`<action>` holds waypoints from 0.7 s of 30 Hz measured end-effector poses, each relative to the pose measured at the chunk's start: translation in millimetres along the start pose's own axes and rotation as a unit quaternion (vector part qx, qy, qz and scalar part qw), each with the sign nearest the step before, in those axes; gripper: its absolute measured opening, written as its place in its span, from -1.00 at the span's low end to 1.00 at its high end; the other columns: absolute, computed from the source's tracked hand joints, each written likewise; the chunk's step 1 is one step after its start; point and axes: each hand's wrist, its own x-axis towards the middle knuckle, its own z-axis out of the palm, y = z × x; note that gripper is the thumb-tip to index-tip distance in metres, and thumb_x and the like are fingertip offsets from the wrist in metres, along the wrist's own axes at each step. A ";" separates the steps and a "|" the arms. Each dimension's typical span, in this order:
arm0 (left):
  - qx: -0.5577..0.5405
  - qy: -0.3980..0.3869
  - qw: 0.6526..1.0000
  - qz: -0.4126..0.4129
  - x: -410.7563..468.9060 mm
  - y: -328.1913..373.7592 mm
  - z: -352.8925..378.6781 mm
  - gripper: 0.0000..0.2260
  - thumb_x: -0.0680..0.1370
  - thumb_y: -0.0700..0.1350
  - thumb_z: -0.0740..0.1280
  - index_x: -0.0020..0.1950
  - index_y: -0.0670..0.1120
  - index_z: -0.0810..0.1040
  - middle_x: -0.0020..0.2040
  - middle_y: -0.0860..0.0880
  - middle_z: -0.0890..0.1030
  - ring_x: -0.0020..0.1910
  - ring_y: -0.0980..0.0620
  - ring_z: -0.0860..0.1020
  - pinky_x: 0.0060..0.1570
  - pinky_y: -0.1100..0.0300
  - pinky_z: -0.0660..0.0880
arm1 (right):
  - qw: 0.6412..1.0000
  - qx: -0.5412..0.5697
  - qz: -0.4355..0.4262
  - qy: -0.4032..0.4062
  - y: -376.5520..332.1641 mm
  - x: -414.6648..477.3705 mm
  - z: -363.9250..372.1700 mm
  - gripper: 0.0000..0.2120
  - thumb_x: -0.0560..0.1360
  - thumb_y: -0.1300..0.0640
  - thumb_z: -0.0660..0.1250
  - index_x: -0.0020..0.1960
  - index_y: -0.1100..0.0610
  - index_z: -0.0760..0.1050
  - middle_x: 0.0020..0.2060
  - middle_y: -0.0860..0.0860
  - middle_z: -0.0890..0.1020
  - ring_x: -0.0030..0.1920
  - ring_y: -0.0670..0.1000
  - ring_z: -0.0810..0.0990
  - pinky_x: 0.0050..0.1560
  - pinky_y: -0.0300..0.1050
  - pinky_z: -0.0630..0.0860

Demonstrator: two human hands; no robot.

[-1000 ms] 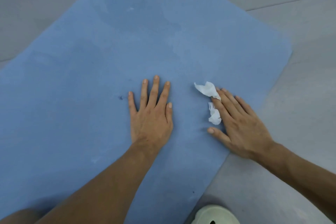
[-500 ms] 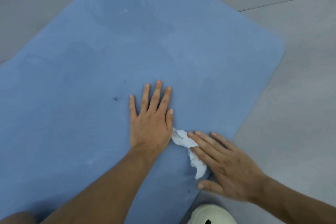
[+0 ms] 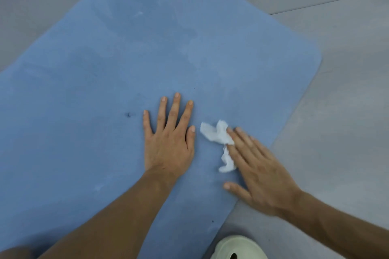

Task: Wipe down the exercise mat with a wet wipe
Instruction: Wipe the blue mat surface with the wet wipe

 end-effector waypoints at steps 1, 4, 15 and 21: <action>0.001 -0.004 1.000 0.001 0.5 0.4 -0.3 -0.46 0.68 0.14 -0.12 0.69 0.14 -0.03 0.70 0.06 -0.07 0.67 -0.04 -0.12 0.57 -0.30 -0.09 | 1.000 -0.002 -0.023 -0.008 -8.5 -9.2 3.9 -0.17 0.63 -0.40 0.05 0.60 0.25 0.25 0.66 0.13 0.04 0.66 0.14 0.02 0.56 0.15 0.15; -0.001 -0.006 1.000 -0.002 -0.4 2.6 -0.7 -0.46 0.68 0.13 -0.13 0.69 0.14 -0.04 0.70 0.06 -0.11 0.67 -0.04 -0.14 0.56 -0.31 -0.09 | 0.998 -0.013 -0.066 -0.016 -19.7 -26.6 12.6 -0.17 0.63 -0.40 0.06 0.62 0.22 0.20 0.67 0.10 0.04 0.66 0.12 0.04 0.55 0.13 0.13; -0.009 0.007 1.000 -0.010 -3.6 5.9 3.1 -0.46 0.69 0.16 -0.10 0.68 0.16 -0.04 0.70 0.06 -0.09 0.67 -0.04 -0.14 0.57 -0.30 -0.08 | 0.991 -0.062 0.113 0.023 72.8 10.0 -7.1 -0.27 0.69 -0.26 -0.17 0.62 0.24 0.18 0.64 0.14 0.13 0.65 0.10 0.06 0.60 0.14 0.13; -0.008 0.014 1.000 -0.010 -2.9 6.0 4.3 -0.46 0.69 0.16 -0.09 0.68 0.15 -0.02 0.70 0.06 -0.06 0.67 -0.04 -0.10 0.56 -0.31 -0.07 | 0.999 -0.038 0.032 0.003 27.0 -21.0 3.5 -0.23 0.67 -0.33 0.00 0.60 0.27 0.24 0.65 0.16 0.07 0.65 0.16 0.04 0.58 0.17 0.16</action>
